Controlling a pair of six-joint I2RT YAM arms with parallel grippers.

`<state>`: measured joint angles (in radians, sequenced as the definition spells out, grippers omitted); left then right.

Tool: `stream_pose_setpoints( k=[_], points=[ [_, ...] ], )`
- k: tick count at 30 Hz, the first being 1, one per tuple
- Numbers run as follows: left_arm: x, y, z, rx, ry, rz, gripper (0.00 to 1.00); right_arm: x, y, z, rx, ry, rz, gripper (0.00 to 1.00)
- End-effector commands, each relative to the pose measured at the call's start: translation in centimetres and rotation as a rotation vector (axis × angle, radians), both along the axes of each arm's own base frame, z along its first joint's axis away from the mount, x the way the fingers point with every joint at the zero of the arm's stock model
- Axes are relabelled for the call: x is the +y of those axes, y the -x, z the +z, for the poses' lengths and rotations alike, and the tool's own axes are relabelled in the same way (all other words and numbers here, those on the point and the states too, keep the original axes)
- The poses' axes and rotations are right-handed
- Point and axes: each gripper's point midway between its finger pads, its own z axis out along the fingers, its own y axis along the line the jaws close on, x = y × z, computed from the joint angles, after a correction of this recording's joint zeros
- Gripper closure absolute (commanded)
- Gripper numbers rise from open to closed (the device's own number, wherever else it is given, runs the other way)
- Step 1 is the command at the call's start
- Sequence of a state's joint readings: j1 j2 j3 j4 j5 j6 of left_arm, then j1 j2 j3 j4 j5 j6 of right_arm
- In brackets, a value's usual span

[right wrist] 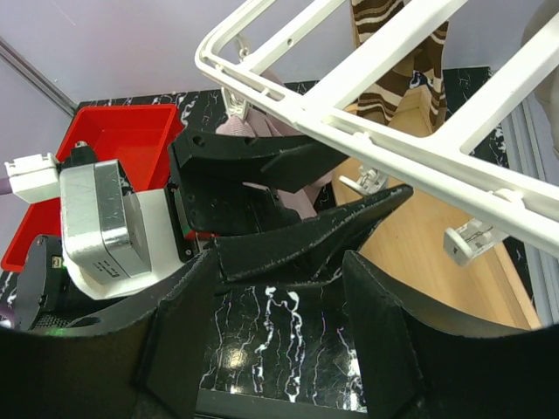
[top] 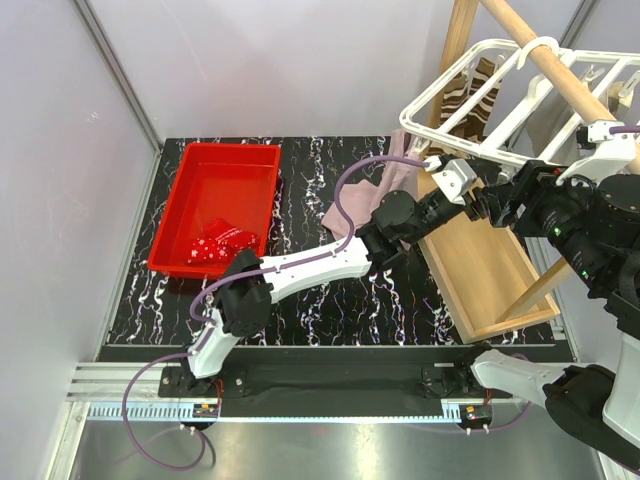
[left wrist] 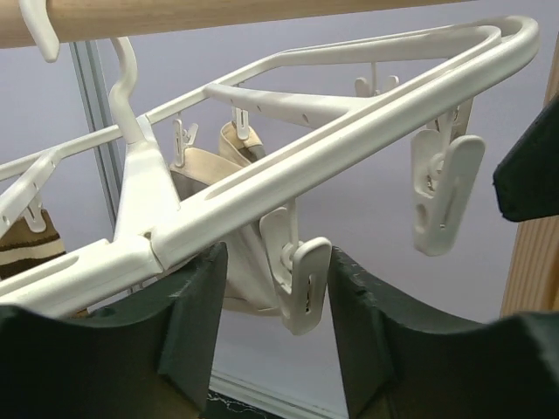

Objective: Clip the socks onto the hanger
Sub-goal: Open the clamp at the hanger.

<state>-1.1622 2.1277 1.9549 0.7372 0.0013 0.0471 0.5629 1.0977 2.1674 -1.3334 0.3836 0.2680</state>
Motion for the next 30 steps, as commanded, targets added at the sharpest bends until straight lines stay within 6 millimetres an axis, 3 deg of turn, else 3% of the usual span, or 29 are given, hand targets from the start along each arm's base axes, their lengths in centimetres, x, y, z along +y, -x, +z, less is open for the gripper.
stream_pose_setpoints(
  k=[1,7,11,13,14,16,18,24,30],
  points=[
    [0.3,0.6,2.4,-0.036,0.07,-0.019,0.52,-0.5,-0.1,0.5,-0.015,0.016,-0.021,0.34],
    [0.2,0.9,2.2,-0.019,0.04,-0.04,0.73,-0.4,-0.4,0.0,-0.003,0.026,-0.024,0.34],
    [0.8,1.7,2.3,0.027,0.032,-0.103,0.88,-0.4,-0.9,-0.5,0.009,0.039,-0.04,0.34],
    [1.8,2.2,3.4,0.049,0.044,-0.154,0.92,-0.3,-1.3,-0.6,0.013,0.038,-0.05,0.34],
    [1.8,2.1,2.5,0.067,0.025,-0.161,0.93,-0.2,-1.4,-0.7,0.014,0.036,-0.051,0.34],
    [3.1,2.8,3.7,0.074,0.051,-0.195,0.93,-0.1,-2.1,-1.1,0.023,0.037,-0.069,0.35],
    [3.8,2.8,3.4,0.107,0.051,-0.227,0.94,0.1,-2.7,-1.5,0.033,0.035,-0.086,0.36],
    [6.2,3.7,5.2,0.119,0.069,-0.303,0.97,1.2,-4.6,-2.3,0.052,0.009,-0.107,0.37],
    [6.8,4.3,5.6,0.109,0.055,-0.347,0.97,2.1,-5.5,-1.0,-0.005,-0.086,-0.112,0.4]
  ],
)
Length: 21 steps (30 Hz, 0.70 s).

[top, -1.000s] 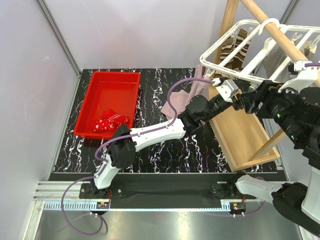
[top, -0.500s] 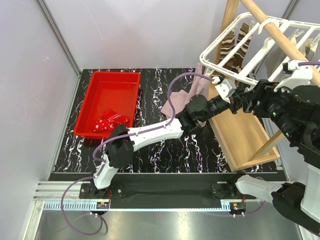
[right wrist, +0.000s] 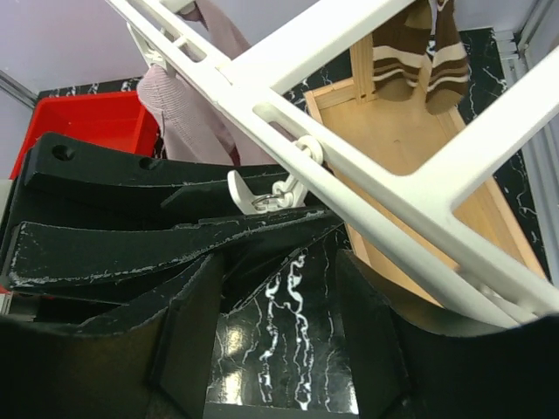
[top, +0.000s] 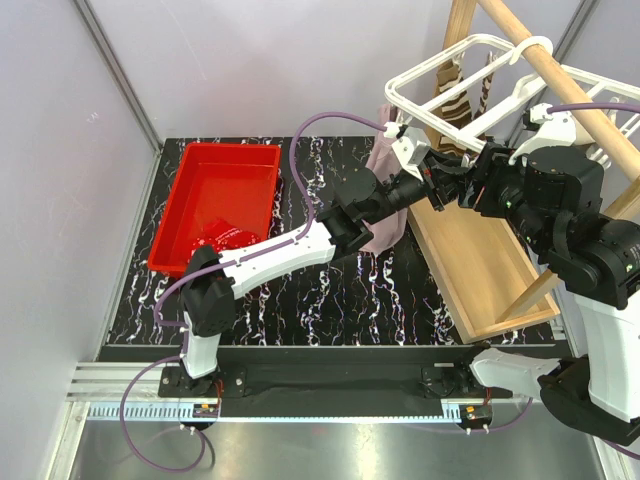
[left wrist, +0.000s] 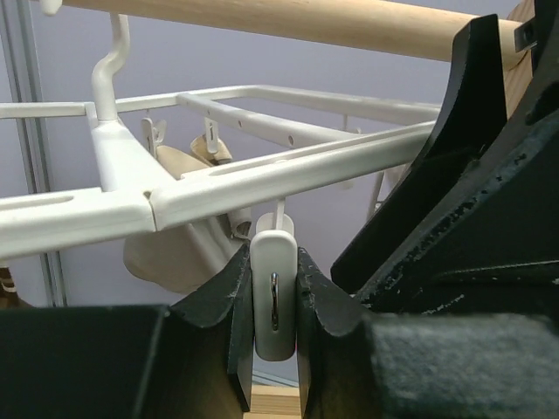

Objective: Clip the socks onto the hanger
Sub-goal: Open the clamp at the hanger.

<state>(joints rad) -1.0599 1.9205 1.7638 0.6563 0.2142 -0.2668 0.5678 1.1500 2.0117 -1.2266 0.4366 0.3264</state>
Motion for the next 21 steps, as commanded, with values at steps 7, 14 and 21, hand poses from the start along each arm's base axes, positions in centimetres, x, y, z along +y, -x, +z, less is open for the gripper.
stream_pose_setpoints(
  k=[7,14,21],
  points=[
    [1.9,3.4,4.1,-0.068,0.077,-0.111,0.98,-0.3,-1.2,3.3,-0.13,-0.141,-0.086,0.41],
    [1.5,3.3,4.1,-0.069,0.073,-0.12,0.99,-1.6,-0.2,4.1,-0.174,-0.168,-0.122,0.42],
    [1.3,3.5,4.2,-0.061,0.083,-0.139,1.0,-1.4,-1.5,3.6,-0.174,-0.138,-0.146,0.42]
  ],
)
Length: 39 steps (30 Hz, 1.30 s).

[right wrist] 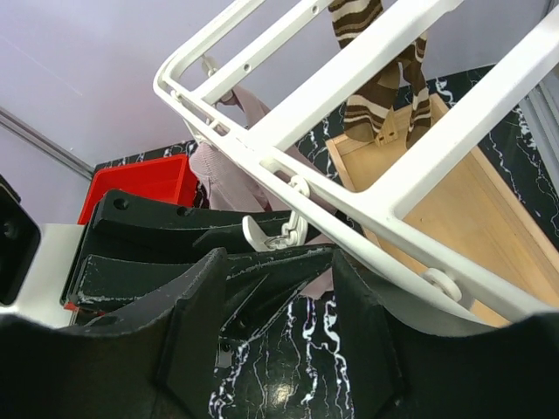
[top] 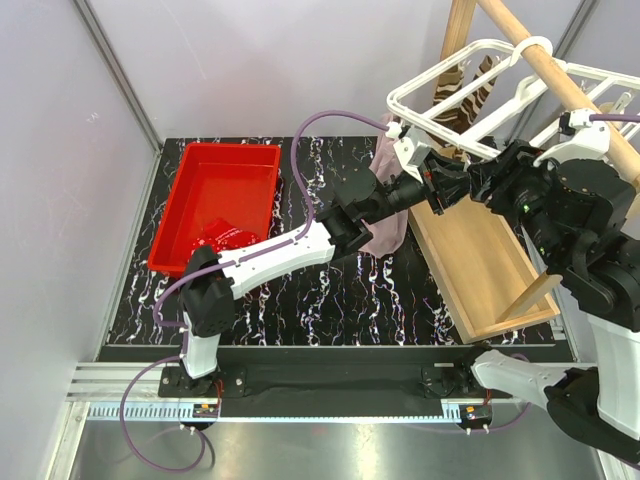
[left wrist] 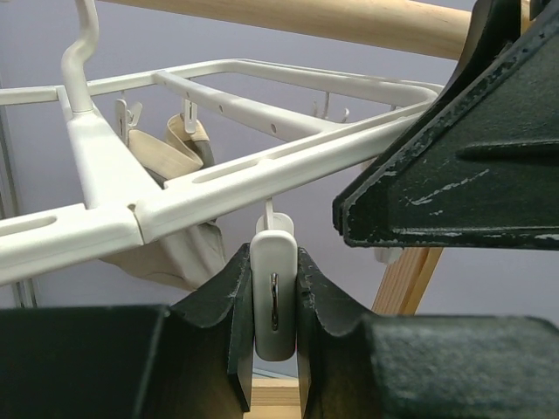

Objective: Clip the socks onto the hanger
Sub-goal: Open the clamp at the hanger.

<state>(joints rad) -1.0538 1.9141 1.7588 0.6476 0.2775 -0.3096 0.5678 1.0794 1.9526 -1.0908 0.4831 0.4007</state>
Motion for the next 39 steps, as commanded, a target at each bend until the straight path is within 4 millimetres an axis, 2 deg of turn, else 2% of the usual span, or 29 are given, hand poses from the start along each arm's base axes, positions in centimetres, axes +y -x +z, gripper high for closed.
stream_pose_setpoints(
  k=[1,7,17,26,31,39],
  points=[
    [1.4,2.5,4.5,-0.073,0.099,-0.071,1.0,-0.7,-1.8,1.0,-0.043,-0.002,-0.088,0.42],
    [1.5,3.0,4.7,-0.077,0.103,-0.086,1.0,-0.5,-2.5,1.2,-0.061,0.001,-0.1,0.42],
    [1.6,3.3,4.9,-0.073,0.11,-0.103,1.0,-0.3,-3.6,0.2,-0.049,0.034,-0.121,0.42],
    [1.5,3.3,5.0,-0.067,0.113,-0.109,1.0,-1.0,-4.9,-0.8,-0.062,0.082,-0.186,0.44],
    [1.4,3.3,5.0,-0.062,0.117,-0.115,1.0,-1.5,-5.6,-1.4,-0.08,0.105,-0.23,0.47],
    [1.4,3.4,5.0,-0.061,0.117,-0.119,1.0,-1.6,-6.2,-0.9,-0.108,0.127,-0.248,0.53]
  ],
)
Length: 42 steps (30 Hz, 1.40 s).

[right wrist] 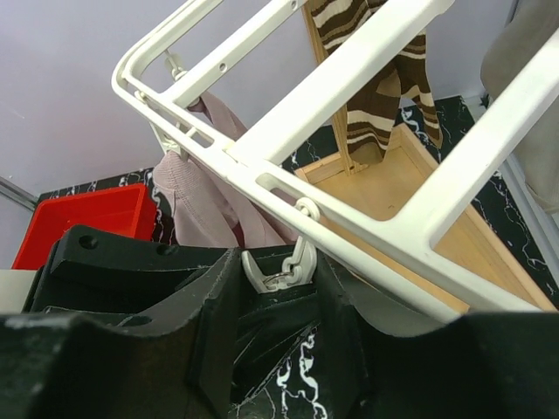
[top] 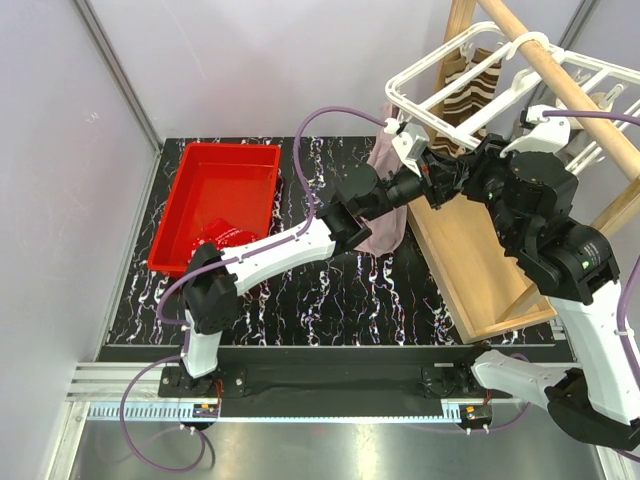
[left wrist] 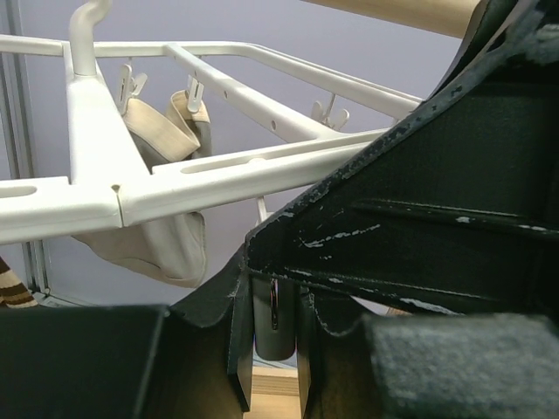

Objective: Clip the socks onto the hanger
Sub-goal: Open the clamp at the hanger, then pick up the sock from the bin.

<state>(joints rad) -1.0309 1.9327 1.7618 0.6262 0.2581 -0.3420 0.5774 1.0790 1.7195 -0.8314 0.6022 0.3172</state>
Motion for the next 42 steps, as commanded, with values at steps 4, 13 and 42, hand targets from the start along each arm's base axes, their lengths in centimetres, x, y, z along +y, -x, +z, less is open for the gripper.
stream_pose_setpoints(
  k=[4,13,42],
  points=[
    [1.4,5.1,6.3,-0.115,0.14,-0.142,1.0,-2.4,-2.0,1.5,-0.078,0.046,-0.155,0.65],
    [3.7,4.0,6.0,-0.094,0.11,-0.027,0.34,-2.3,-1.7,1.5,-0.066,0.063,-0.133,1.0],
    [53.5,-11.5,-27.1,1.312,-0.325,1.327,0.3,-1.0,-0.1,-0.4,0.014,0.078,0.005,1.0]
  ],
)
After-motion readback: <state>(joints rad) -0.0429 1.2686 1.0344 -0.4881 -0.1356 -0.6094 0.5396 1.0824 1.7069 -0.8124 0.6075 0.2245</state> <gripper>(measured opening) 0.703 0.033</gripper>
